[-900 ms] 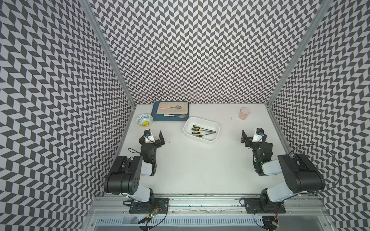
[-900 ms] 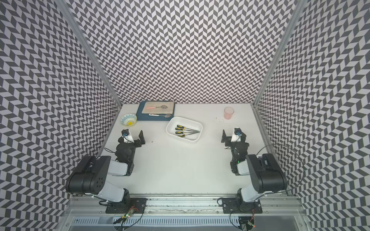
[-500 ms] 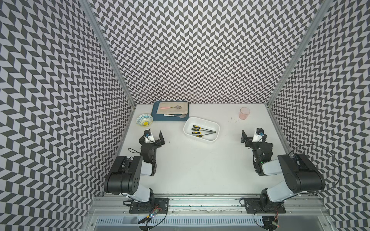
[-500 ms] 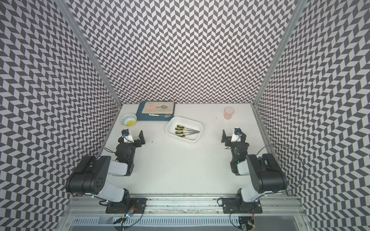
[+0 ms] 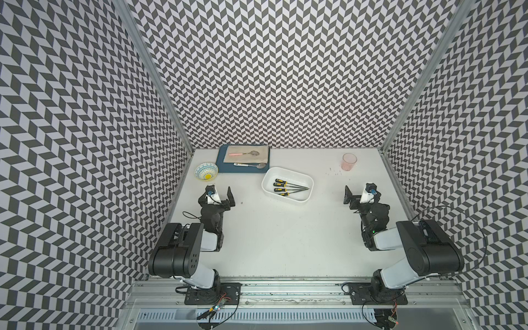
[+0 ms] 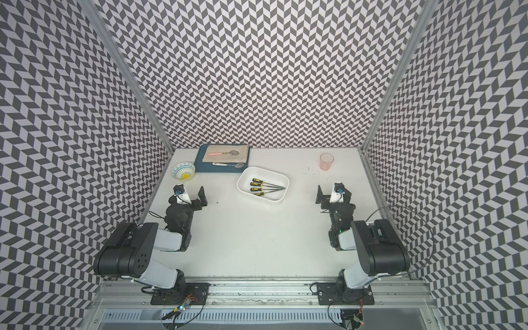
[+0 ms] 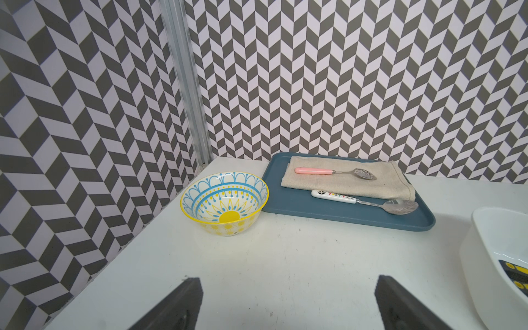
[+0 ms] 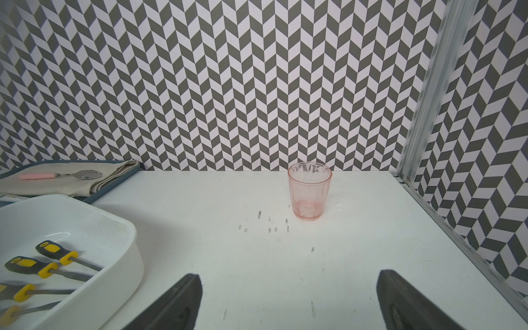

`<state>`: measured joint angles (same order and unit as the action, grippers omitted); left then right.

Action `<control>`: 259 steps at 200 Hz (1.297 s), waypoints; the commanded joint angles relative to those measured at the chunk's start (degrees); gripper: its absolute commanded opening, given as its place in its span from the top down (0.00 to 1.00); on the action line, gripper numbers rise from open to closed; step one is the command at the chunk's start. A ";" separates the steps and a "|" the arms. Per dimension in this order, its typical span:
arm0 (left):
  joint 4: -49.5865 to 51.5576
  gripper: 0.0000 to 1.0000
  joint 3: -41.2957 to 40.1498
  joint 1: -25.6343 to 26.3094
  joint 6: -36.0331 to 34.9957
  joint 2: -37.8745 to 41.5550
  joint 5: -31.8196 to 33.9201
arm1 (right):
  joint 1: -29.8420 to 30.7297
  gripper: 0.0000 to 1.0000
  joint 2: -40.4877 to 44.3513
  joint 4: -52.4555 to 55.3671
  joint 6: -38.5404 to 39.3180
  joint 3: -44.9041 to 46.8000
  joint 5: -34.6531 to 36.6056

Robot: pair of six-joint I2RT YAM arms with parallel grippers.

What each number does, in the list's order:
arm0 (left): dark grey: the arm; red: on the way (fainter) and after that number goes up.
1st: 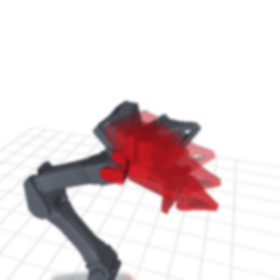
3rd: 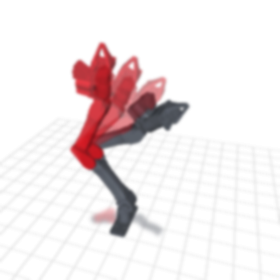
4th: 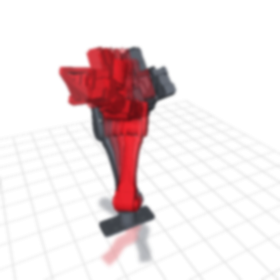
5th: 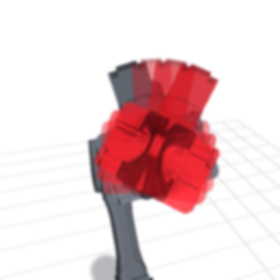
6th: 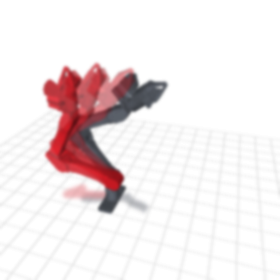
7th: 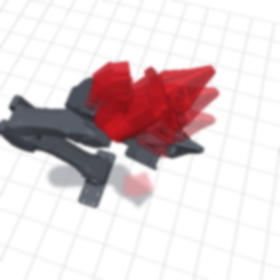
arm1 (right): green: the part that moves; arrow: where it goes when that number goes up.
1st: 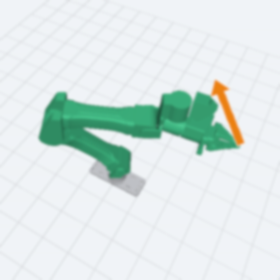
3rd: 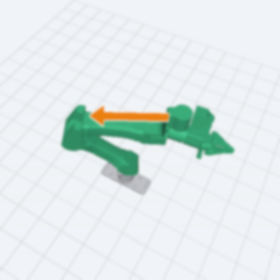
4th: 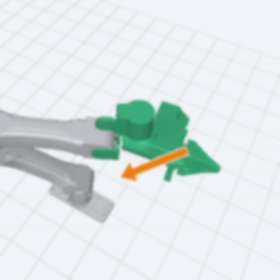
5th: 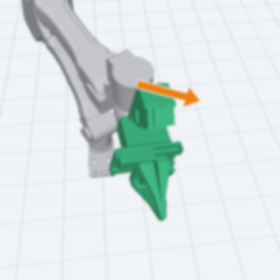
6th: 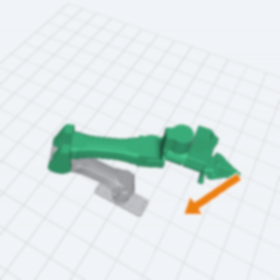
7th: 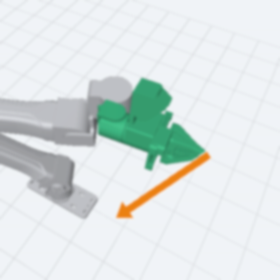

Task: Take the file tool out of the storage box
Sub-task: Move the storage box to the center of the board.

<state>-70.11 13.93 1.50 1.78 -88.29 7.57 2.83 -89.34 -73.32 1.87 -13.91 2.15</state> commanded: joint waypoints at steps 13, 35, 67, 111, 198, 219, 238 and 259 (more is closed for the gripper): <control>3.31 0.00 2.67 -0.10 -1.21 1.14 -1.40 | -0.19 0.00 0.58 -1.89 -1.69 -0.27 2.64; 23.60 0.00 12.16 0.43 0.88 5.86 4.95 | -0.19 0.00 7.33 8.29 -1.81 -2.94 4.03; 40.16 0.01 22.85 0.87 11.85 11.78 4.20 | -0.17 0.01 14.10 30.35 -3.00 -13.92 3.02; 61.51 0.00 36.55 7.08 24.44 10.53 -2.68 | 0.60 0.00 15.22 50.71 -5.97 -27.18 -3.61; 66.03 0.01 46.09 21.81 50.14 2.06 -12.56 | 5.52 0.00 16.42 71.27 -7.31 -37.39 -4.75; 67.32 0.00 48.25 25.05 54.47 -0.87 -13.45 | 5.56 0.01 15.85 76.29 -7.42 -39.52 -7.32; 71.78 0.00 50.83 27.82 57.41 -2.93 -10.35 | 5.60 0.00 15.78 79.90 -6.75 -40.36 -8.50; 73.83 0.00 50.68 29.71 61.32 -3.81 -8.31 | 5.54 0.00 16.62 81.33 -6.89 -39.82 -6.90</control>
<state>-0.86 63.64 29.50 56.31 -91.46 -3.38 8.36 -74.48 4.14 -4.56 -53.43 -4.38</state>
